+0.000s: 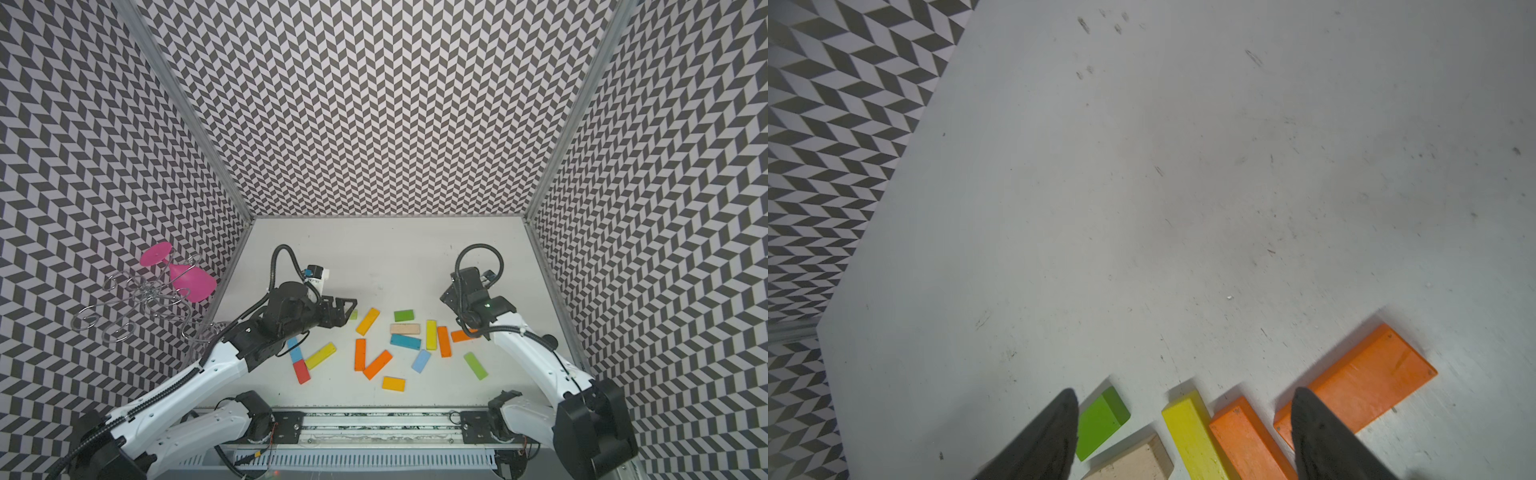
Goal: Assemble a giraffe with building blocks
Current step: Move the building block to the center of the board.
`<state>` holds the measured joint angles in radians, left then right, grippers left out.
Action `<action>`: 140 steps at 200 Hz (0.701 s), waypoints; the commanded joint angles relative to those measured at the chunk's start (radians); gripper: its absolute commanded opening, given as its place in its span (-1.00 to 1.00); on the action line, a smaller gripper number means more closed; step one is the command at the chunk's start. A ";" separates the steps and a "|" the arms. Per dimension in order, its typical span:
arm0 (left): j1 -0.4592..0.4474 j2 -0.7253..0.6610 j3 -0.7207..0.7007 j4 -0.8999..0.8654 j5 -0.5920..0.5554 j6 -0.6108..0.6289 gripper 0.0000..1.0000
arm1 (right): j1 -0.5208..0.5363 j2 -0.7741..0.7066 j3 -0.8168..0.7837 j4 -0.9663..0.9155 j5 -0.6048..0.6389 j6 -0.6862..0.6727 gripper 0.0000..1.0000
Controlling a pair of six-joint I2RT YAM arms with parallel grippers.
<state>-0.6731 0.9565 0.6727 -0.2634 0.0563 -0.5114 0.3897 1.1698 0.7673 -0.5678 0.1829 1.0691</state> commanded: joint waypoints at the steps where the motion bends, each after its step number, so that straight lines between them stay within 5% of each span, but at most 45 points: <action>1: -0.043 -0.007 -0.029 0.041 0.032 -0.057 0.77 | 0.023 -0.020 -0.027 -0.008 -0.030 0.080 0.52; 74: -0.054 -0.108 -0.071 -0.024 -0.013 -0.118 0.77 | 0.279 0.182 0.096 -0.023 0.036 0.013 0.37; 140: -0.054 -0.187 -0.104 -0.054 -0.039 -0.144 0.78 | 0.322 0.332 0.176 0.083 -0.019 0.165 0.40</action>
<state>-0.7223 0.7921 0.5865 -0.2890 0.0402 -0.6292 0.7063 1.4609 0.9043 -0.5640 0.1822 1.1419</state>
